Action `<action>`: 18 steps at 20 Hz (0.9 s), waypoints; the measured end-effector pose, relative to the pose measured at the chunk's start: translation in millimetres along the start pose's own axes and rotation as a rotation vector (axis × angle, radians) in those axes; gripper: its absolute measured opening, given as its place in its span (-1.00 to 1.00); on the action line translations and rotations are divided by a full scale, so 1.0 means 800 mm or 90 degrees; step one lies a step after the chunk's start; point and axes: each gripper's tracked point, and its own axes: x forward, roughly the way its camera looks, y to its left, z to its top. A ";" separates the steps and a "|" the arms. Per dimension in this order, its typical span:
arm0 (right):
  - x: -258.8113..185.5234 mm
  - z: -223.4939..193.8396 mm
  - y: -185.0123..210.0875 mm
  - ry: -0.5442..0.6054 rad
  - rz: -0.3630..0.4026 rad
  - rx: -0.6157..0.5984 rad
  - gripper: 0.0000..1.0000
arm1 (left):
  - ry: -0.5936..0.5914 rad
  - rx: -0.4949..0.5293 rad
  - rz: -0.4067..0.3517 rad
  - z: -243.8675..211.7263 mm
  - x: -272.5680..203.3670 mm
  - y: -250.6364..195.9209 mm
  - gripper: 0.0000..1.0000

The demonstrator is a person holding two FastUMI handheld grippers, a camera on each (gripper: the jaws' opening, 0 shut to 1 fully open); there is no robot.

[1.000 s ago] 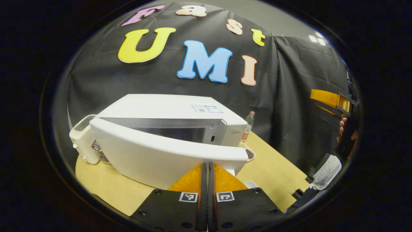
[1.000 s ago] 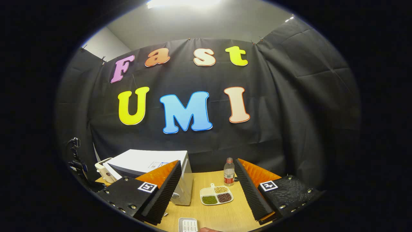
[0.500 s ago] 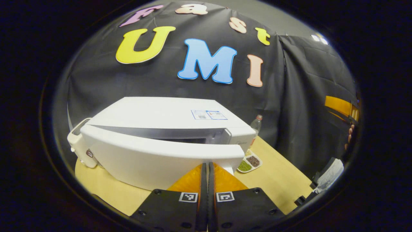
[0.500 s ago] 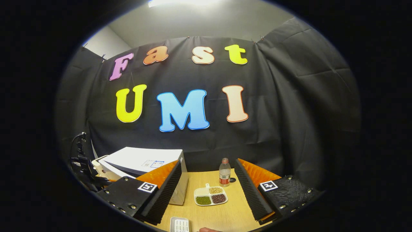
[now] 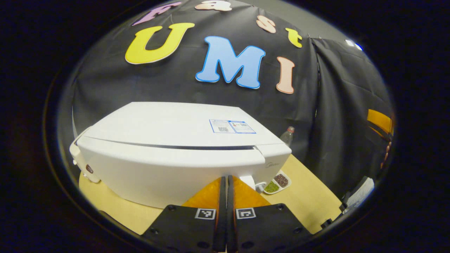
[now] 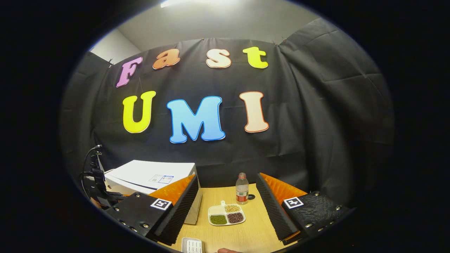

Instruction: Open the microwave oven with the left hand, put the food in, and close the microwave oven.

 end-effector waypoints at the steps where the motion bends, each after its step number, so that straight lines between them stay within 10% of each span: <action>1: 0.000 -0.001 0.000 -0.001 -0.002 0.001 0.99 | -0.002 0.004 0.003 0.001 -0.001 0.001 -0.87; 18: -0.003 -0.009 0.027 0.013 0.011 -0.003 1.00 | -0.010 -0.002 0.009 0.006 0.016 0.007 -0.86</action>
